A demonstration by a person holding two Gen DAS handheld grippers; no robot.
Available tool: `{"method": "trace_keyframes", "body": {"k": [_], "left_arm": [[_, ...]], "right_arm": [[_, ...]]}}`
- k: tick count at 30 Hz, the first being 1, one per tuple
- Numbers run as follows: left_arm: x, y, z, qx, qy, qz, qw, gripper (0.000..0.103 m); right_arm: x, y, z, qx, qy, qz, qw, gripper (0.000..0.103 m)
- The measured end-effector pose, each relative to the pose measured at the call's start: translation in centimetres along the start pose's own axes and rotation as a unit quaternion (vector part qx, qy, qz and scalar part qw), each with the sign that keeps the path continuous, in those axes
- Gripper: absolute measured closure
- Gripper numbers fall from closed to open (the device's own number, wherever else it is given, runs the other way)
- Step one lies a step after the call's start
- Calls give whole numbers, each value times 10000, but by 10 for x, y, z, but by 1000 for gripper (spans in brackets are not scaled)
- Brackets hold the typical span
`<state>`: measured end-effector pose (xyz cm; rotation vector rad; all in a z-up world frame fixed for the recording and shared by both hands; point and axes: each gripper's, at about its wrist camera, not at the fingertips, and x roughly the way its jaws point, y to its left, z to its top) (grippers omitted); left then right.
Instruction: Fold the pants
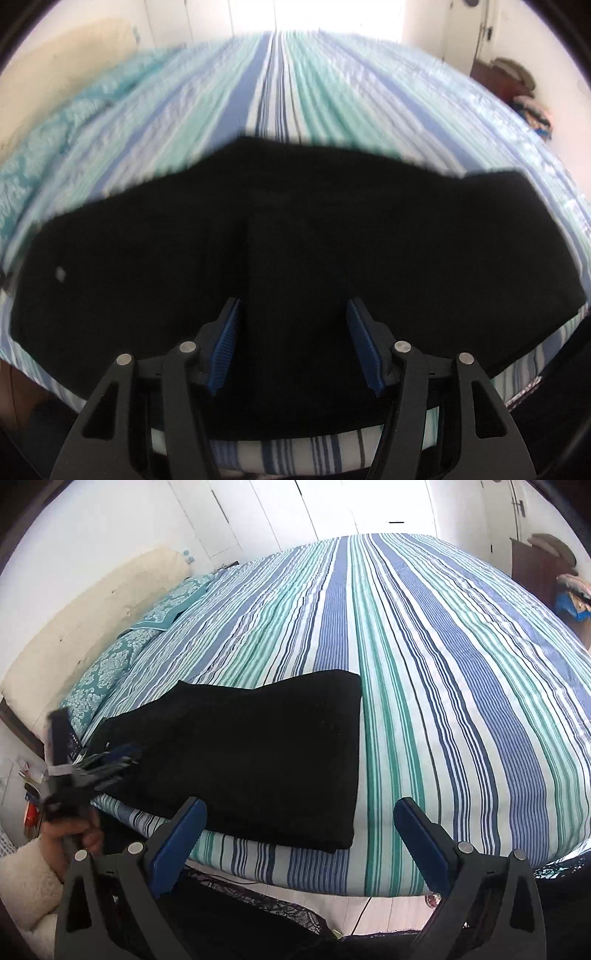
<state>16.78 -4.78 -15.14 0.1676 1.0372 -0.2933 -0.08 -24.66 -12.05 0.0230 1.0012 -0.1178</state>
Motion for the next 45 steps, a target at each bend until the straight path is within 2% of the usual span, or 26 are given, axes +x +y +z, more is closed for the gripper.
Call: {"method": "trace_keyframes", "body": {"k": [1, 3, 6, 11, 15, 18, 21, 24, 26, 27, 28, 30, 31, 33, 36, 39, 42, 45], "left_arm": [[-1, 4, 1, -174, -72, -82, 9998, 38], [0, 9, 0, -371, -57, -208, 9991, 37], [-2, 9, -9, -258, -119, -196, 9994, 36], [-2, 9, -8, -393, -193, -221, 9988, 35], [-43, 19, -8, -588, -977, -216, 9932, 35], [-57, 24, -8, -559, -1250, -238, 9903, 34], [-48, 15, -6, -226, -1125, -244, 9931, 34], [-32, 5, -6, 80, -785, -168, 9967, 34], [-13, 2, -10, 116, -274, 2, 9996, 34], [-5, 5, -12, 23, -146, -68, 9999, 33], [-8, 8, -13, -83, -246, -160, 9995, 33], [-9, 10, -11, -159, -201, -223, 9994, 32], [-10, 8, -13, -114, -217, -210, 9995, 32], [-10, 4, -13, -22, -214, -153, 9997, 31], [-11, 5, -12, -54, -216, -163, 9996, 31], [-11, 3, -11, -36, -203, -134, 9997, 31], [-8, 5, -10, -16, -194, -106, 9998, 30], [-10, 4, -14, -15, -201, -93, 9998, 30]], "right_arm": [[0, 1, -2, -25, 23, 17, 10000, 2], [0, 5, -5, -117, 73, 6, 9999, 2], [1, 8, -6, -246, 92, -1, 9997, 2], [-2, 9, -4, -268, -27, 42, 9996, 2], [-10, -5, 1, -62, -247, -126, 9996, 2], [-14, -22, 3, 253, -361, -325, 9985, 2], [-11, -20, 11, 161, -421, -399, 9982, 2], [1, 6, 22, -475, -465, -272, 9974, 2], [11, 22, 27, -876, -553, -125, 9945, 2], [19, 30, 27, -1062, -521, -4, 9930, 2], [27, 34, 26, -1169, -456, 43, 9921, 2], [49, 37, 19, -1351, -128, 100, 9907, 2], [64, 32, 14, -1301, 218, 57, 9912, 2], [83, 19, 5, -1087, 637, -127, 9920, 2], [77, 8, 10, -885, 530, -324, 9941, 2], [52, 14, 18, -953, -18, -602, 9936, 3], [34, 27, 22, -1202, -417, -590, 9901, 2], [33, 44, 19, -1488, -497, -479, 9865, 2]]}}
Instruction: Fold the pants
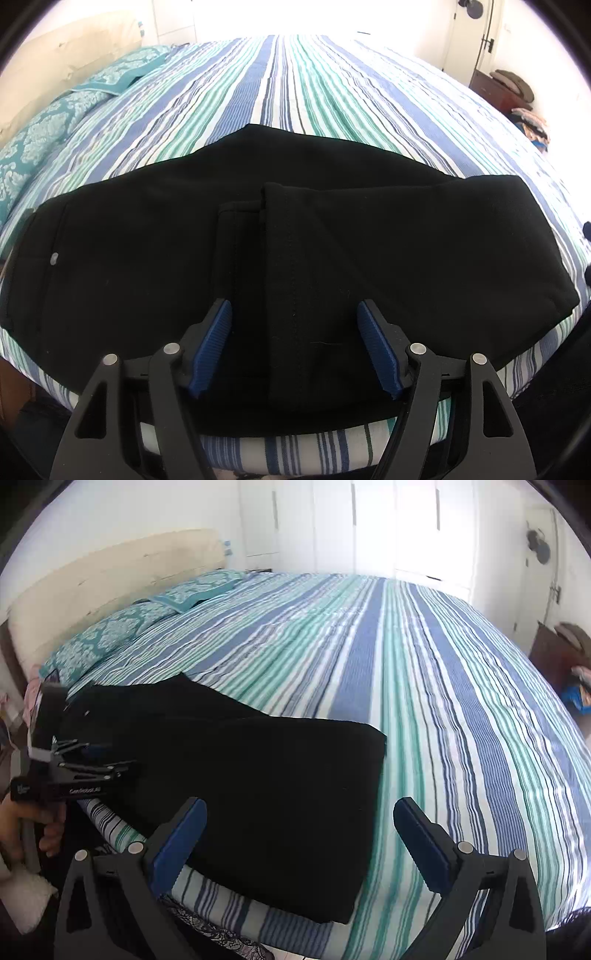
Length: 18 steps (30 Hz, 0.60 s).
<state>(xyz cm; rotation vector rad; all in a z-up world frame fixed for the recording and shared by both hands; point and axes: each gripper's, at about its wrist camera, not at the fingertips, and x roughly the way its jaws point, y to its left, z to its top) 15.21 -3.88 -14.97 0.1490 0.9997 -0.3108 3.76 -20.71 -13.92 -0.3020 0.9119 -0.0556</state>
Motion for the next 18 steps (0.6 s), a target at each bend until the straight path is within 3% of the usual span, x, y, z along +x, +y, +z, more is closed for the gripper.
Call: {"method": "trace_keyframes", "body": {"k": [9, 11, 15, 17, 18], "left_arm": [[-1, 1, -2, -8, 3, -31, 10000, 30], [-8, 7, 2, -195, 10, -200, 9996, 30], [-47, 49, 9, -1184, -859, -830, 9857, 30], [-53, 52, 11, -1205, -1044, -1015, 9820, 30], [-51, 45, 13, -974, -1002, -1056, 9845, 30]], "right_arm": [[15, 25, -20, -481, 411, 250, 9977, 3], [16, 25, -24, -453, 462, 243, 9976, 3], [13, 24, -23, -430, 389, 214, 9981, 3], [10, 20, -18, -373, 290, 192, 9987, 2], [9, 14, -15, -259, 242, 237, 9991, 3]]}}
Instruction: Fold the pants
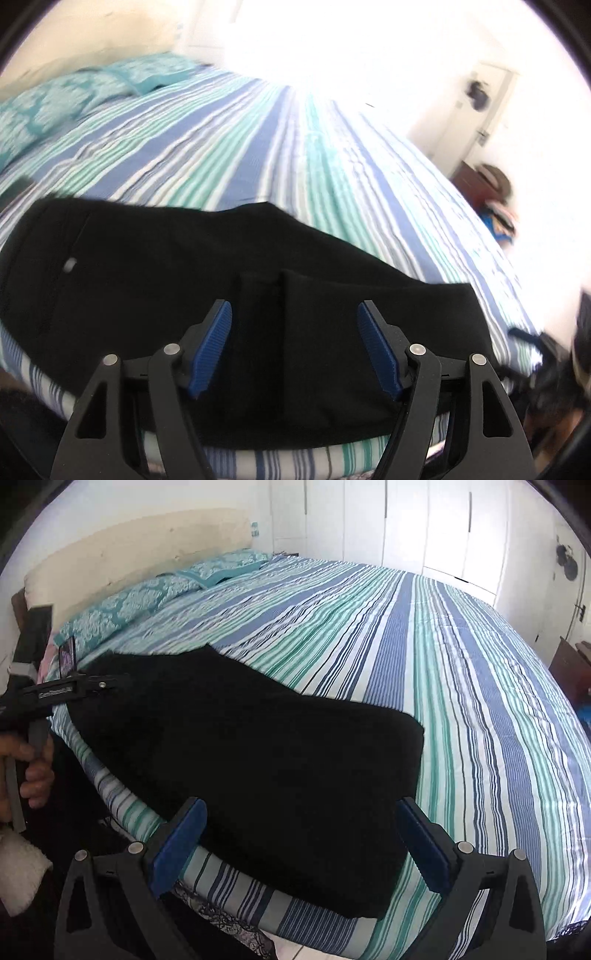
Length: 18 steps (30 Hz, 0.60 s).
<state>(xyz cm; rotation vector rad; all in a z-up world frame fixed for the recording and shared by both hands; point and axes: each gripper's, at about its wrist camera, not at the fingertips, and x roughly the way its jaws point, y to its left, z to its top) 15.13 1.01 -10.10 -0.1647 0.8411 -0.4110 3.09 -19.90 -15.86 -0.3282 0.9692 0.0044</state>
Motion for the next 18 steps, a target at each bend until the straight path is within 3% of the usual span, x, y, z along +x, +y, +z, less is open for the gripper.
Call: {"method": "trace_keyframes", "body": {"k": [3, 5, 6, 7, 9, 11, 12, 16, 18], "left_arm": [[24, -26, -12, 690, 451, 64, 9966, 30], [54, -30, -25, 795, 1102, 304, 9903, 30], [61, -29, -30, 831, 1224, 396, 9882, 29], [60, -31, -31, 932, 1038, 415, 9894, 27], [64, -30, -29, 930, 1123, 436, 9883, 26], [64, -27, -30, 896, 1112, 408, 9889, 26], [64, -26, -30, 883, 1106, 409, 9891, 26], [65, -23, -28, 898, 1099, 378, 9892, 26], [61, -21, -27, 900, 1101, 367, 9892, 26]], "right_arm": [[5, -28, 16, 575, -104, 173, 9981, 2], [15, -49, 30, 990, -107, 424, 9941, 2], [23, -57, 39, 1074, -72, 641, 9921, 2], [33, -61, 46, 1066, 15, 876, 9904, 2], [66, -69, 56, 1116, 438, 1368, 9833, 2], [106, -83, 51, 1398, 1066, 1387, 9746, 4], [115, -88, 48, 1557, 1167, 1448, 9702, 4], [79, -85, 58, 1711, 743, 1243, 9745, 5], [49, -82, 52, 1815, 511, 1591, 9691, 5]]}}
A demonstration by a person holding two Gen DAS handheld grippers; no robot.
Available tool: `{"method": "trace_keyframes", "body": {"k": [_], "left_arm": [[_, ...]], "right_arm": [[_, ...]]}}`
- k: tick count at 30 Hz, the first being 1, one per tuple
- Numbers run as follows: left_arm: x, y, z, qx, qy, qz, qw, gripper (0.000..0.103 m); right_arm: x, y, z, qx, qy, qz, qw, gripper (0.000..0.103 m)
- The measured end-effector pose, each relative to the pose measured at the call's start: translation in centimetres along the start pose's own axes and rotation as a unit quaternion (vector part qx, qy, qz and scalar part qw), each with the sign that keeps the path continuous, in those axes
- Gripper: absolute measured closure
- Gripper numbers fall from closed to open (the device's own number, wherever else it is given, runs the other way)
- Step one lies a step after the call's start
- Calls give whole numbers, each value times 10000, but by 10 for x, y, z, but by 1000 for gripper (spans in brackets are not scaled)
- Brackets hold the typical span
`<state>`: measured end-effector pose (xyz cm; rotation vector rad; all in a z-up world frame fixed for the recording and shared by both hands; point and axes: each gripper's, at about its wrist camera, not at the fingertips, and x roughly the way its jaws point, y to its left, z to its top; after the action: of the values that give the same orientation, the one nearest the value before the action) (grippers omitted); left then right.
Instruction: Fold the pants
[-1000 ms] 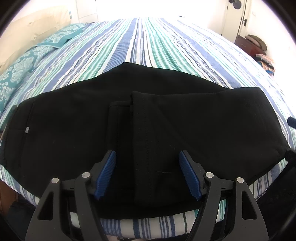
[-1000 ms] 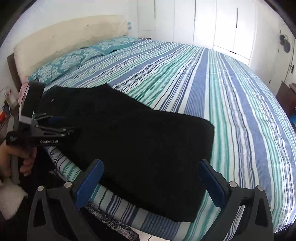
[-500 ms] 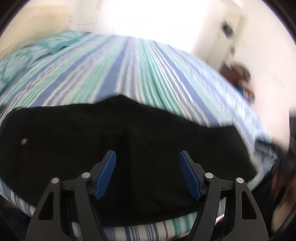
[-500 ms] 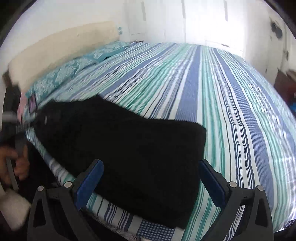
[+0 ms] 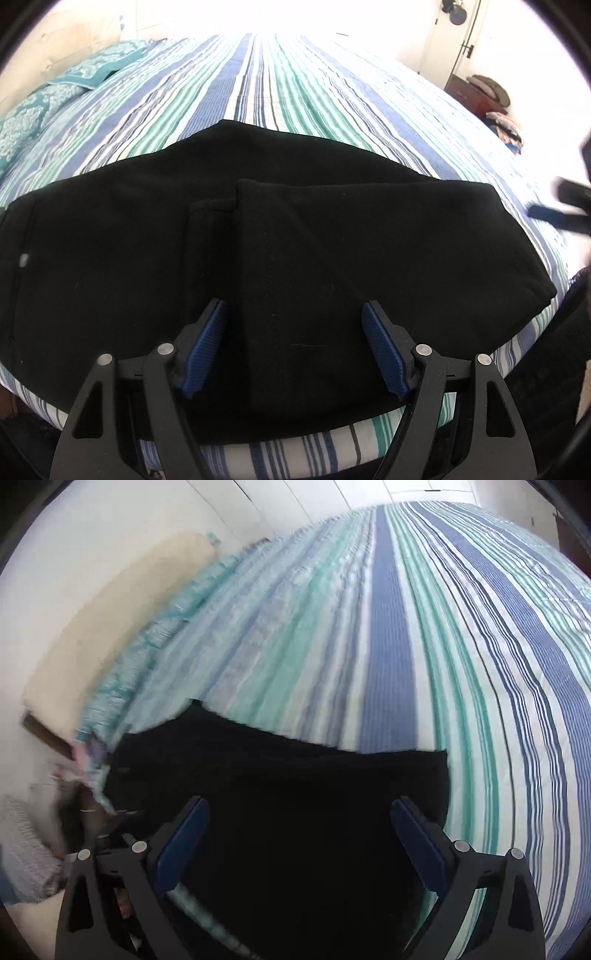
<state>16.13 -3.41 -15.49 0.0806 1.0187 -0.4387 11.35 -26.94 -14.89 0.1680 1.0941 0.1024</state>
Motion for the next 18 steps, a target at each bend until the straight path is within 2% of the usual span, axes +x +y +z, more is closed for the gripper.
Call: {"method": "trace_keyframes", "body": {"k": [3, 5, 6, 8, 10, 12, 14, 16, 18], "left_arm": [[-2, 1, 2, -21, 28, 19, 10000, 26], [-3, -1, 2, -55, 41, 6, 10000, 24], [-4, 0, 3, -93, 60, 6, 9999, 24], [-11, 3, 3, -261, 96, -22, 9996, 24], [-28, 20, 8, -644, -32, -221, 9977, 24], [-52, 49, 17, -975, -320, -370, 9940, 24], [-80, 99, 32, -1322, -654, -240, 9888, 24], [-99, 152, 45, -1688, -792, -36, 9825, 24], [-114, 218, 52, -2253, -826, 129, 9707, 24]], "right_arm": [[-20, 5, -35, 304, 118, 453, 9984, 4], [-8, -4, -65, 610, 562, 298, 9961, 4], [-5, -9, -78, 636, 603, 105, 9961, 7], [-16, -4, -76, 666, 275, 24, 9974, 8], [-29, 5, -65, 712, 20, 46, 9975, 8], [-46, 20, -55, 407, -390, 25, 9984, 5], [-54, 35, -53, 29, -575, -85, 9983, 4], [-53, 42, -55, -167, -522, -92, 9985, 4], [-41, 47, -60, -286, -325, -112, 9990, 4]]}}
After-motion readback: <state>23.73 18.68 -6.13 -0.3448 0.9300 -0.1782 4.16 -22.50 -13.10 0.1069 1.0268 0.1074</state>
